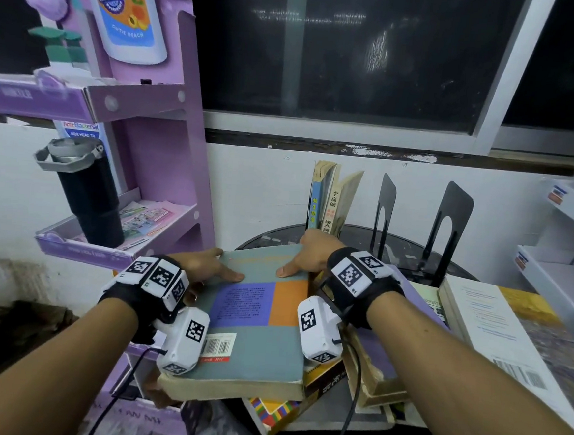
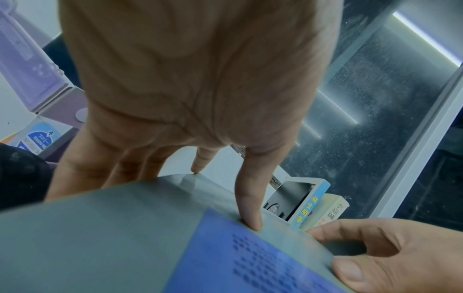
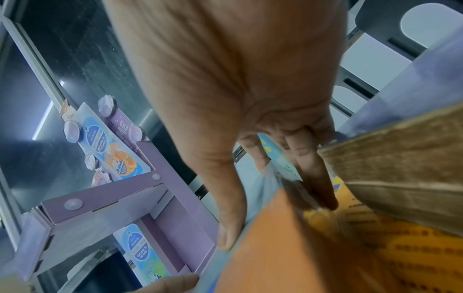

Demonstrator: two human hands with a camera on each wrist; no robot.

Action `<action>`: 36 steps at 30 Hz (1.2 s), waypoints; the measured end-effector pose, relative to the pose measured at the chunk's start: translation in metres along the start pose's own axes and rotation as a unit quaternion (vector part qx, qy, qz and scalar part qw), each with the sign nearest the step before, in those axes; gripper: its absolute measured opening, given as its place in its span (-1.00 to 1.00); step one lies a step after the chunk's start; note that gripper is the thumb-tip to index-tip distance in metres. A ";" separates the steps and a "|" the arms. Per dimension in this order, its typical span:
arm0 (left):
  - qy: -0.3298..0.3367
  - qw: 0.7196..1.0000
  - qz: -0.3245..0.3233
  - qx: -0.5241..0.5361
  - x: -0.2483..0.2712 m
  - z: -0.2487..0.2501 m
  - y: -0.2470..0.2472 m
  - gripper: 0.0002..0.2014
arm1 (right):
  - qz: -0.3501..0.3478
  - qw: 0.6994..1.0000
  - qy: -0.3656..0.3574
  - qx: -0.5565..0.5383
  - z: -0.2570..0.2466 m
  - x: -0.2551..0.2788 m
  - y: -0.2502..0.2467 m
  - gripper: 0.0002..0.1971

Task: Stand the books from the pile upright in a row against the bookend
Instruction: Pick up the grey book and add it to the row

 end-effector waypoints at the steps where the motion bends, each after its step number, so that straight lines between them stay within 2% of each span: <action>1: -0.003 1.000 0.005 0.008 0.001 -0.001 -0.002 -0.41 | 0.005 1.000 -0.002 -0.010 -0.001 0.001 -0.001 -0.28; 6: 0.022 0.997 0.043 0.058 0.014 0.003 -0.012 -0.31 | 0.028 0.997 -0.021 -0.065 -0.005 0.003 -0.006 -0.17; 14: 0.064 0.988 0.114 0.080 0.031 0.012 -0.029 -0.20 | 0.072 0.981 -0.063 -0.172 -0.009 0.015 -0.018 -0.24; 19: 0.142 0.968 0.137 0.157 0.041 0.022 -0.035 -0.23 | 0.085 0.958 -0.093 -0.257 -0.010 0.028 -0.031 -0.28; 21: 0.181 0.951 0.139 0.207 0.049 0.026 -0.035 -0.31 | 0.091 0.951 -0.099 -0.279 -0.013 0.034 -0.036 -0.23; 23: 0.215 0.933 0.134 0.256 0.054 0.028 -0.037 -0.28 | 0.098 0.940 -0.111 -0.306 -0.016 0.037 -0.040 -0.09; 24: 0.231 0.929 0.121 0.262 0.056 0.030 -0.038 -0.27 | 0.101 0.935 -0.119 -0.318 -0.017 0.036 -0.042 -0.01; 26: 0.267 0.924 0.094 0.258 0.062 0.034 -0.039 -0.38 | 0.094 0.928 -0.137 -0.332 -0.018 0.037 -0.047 0.04; 29: 0.296 0.909 0.098 0.278 0.069 0.040 -0.041 -0.47 | 0.085 0.924 -0.162 -0.337 -0.021 0.052 -0.058 -0.06; 33: 0.324 0.890 0.120 0.298 0.075 0.045 -0.045 -0.27 | 0.095 0.922 -0.205 -0.315 -0.021 0.071 -0.070 -0.19; 36: 0.347 0.872 0.143 0.314 0.083 0.055 -0.043 -0.29 | 0.112 0.927 -0.235 -0.271 -0.022 0.087 -0.081 -0.27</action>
Point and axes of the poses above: each hand's wrist, its own x-axis away from the middle knuckle, its own y-axis out of the palm, z = x × y, the point moved 3 cm from there along -x, towards the middle knuckle, and after that the axes turned 15 degrees about -x, right-handed, at the moved point
